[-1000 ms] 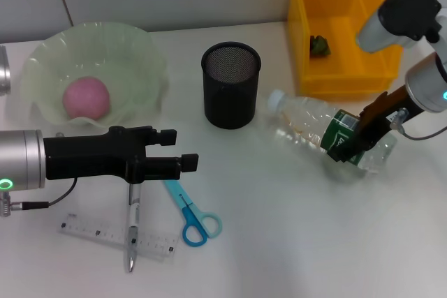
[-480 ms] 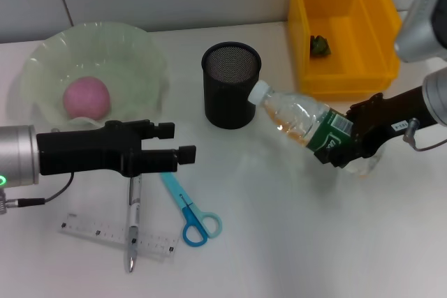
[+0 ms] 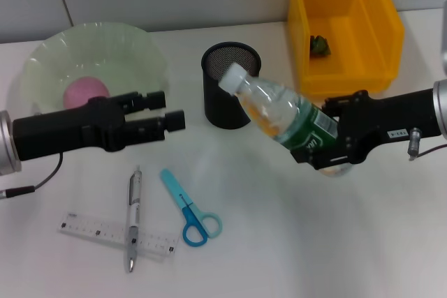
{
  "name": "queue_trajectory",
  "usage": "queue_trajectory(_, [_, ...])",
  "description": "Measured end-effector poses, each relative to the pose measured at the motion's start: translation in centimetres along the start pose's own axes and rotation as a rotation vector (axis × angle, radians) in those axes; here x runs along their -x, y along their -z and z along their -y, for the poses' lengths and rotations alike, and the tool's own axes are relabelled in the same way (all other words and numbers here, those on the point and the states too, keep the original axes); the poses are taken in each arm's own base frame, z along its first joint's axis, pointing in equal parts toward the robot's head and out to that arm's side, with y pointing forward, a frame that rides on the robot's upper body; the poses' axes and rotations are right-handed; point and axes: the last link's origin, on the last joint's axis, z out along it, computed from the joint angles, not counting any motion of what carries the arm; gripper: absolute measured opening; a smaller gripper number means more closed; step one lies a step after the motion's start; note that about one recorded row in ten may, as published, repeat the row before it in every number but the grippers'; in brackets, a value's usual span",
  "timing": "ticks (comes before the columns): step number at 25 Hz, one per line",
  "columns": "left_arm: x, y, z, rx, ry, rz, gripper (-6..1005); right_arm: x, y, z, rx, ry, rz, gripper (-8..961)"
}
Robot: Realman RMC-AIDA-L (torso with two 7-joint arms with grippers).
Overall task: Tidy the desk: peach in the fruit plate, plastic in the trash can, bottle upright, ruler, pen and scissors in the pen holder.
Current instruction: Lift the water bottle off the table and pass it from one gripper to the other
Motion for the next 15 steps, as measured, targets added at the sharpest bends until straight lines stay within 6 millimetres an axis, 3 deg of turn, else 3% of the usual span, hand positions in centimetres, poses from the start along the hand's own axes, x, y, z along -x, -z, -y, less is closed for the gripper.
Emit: queue_trajectory(15, [-0.7, 0.2, -0.9, 0.056, 0.012, -0.149, 812, 1.2, -1.5, -0.8, 0.068, 0.085, 0.309, 779])
